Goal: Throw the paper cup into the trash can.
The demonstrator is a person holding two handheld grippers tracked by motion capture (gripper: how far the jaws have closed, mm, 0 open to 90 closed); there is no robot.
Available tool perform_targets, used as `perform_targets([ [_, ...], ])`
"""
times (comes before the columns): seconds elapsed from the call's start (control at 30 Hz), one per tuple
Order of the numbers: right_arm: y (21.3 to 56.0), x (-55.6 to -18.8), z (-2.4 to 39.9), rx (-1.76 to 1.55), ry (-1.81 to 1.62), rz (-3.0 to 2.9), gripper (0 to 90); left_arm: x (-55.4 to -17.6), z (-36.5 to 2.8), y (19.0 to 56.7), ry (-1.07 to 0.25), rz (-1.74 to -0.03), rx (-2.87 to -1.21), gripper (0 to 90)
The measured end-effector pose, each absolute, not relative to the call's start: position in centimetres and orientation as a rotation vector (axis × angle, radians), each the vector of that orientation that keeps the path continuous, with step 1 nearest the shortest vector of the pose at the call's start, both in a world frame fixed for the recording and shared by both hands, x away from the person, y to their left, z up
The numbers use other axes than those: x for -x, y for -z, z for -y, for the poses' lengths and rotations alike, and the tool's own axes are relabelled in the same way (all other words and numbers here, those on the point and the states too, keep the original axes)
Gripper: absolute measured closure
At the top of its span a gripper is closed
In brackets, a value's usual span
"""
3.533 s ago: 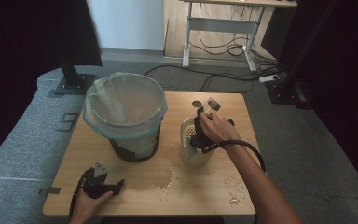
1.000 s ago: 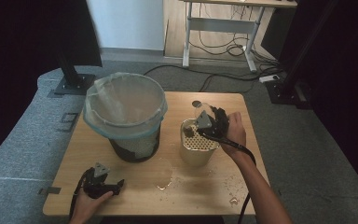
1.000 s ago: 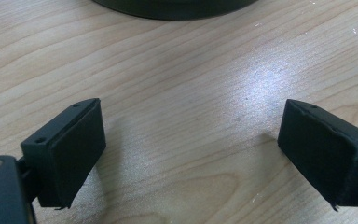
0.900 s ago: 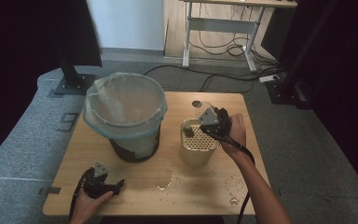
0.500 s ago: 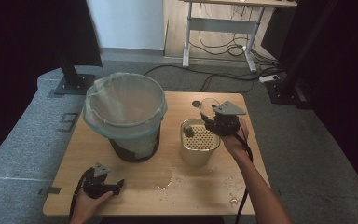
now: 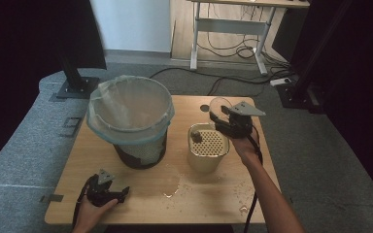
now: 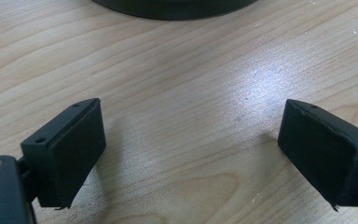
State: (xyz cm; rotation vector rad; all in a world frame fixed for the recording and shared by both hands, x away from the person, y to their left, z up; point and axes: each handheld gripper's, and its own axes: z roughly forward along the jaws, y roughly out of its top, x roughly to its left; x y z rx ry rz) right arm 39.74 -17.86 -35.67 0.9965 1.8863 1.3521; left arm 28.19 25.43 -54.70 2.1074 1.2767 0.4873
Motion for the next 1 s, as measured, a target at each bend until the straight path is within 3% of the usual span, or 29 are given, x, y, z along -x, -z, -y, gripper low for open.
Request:
perform_targets([
  [0.57, 27.0, -39.5, 11.2, -0.818, -1.579, -1.84, 47.7, -28.2, -25.4, 54.7, -0.488, -1.275, -2.107, 6.7],
  [1.0, 25.1, -41.8, 3.2, -0.745, -1.68, -1.974, 45.2, -28.2, -25.4, 54.7, -0.485, -1.275, -2.108, 6.7],
])
